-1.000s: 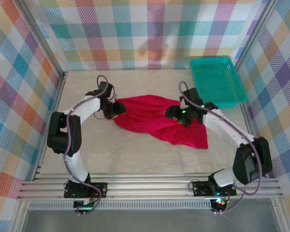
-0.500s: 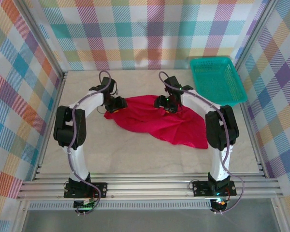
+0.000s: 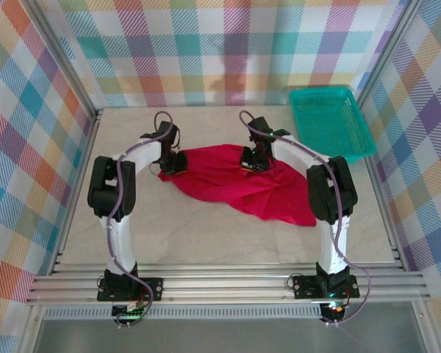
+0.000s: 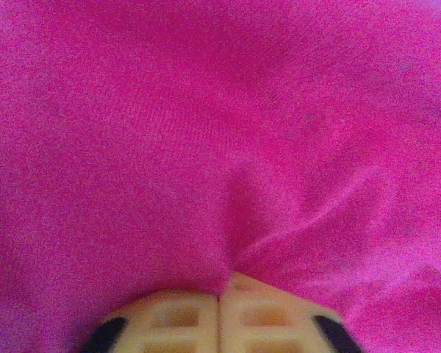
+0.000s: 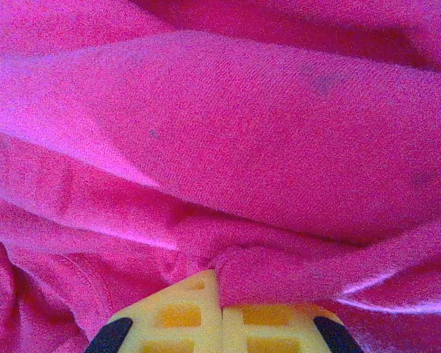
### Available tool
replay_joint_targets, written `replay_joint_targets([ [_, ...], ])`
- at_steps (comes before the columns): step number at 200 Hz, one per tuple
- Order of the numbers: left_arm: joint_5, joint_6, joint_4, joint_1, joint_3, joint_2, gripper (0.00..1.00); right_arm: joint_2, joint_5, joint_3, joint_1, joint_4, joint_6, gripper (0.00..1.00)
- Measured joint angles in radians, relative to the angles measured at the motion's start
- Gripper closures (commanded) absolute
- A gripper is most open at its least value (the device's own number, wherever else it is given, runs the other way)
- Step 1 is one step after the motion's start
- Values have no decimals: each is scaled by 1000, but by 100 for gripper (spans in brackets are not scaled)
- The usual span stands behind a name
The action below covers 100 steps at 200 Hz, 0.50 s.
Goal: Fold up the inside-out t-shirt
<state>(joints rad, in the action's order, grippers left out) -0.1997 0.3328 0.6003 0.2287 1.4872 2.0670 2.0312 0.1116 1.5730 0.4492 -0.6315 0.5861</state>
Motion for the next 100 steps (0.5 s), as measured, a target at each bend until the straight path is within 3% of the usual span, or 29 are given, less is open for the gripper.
replay_joint_targets([
  [48, -5, -1, 30, -6, 8, -45, 100, -79, -3, 3, -24, -24, -21, 100],
  [100, 55, 14, 49, -70, 109, -411, 100, -294, -15, 148, -77, -44, -55, 100],
])
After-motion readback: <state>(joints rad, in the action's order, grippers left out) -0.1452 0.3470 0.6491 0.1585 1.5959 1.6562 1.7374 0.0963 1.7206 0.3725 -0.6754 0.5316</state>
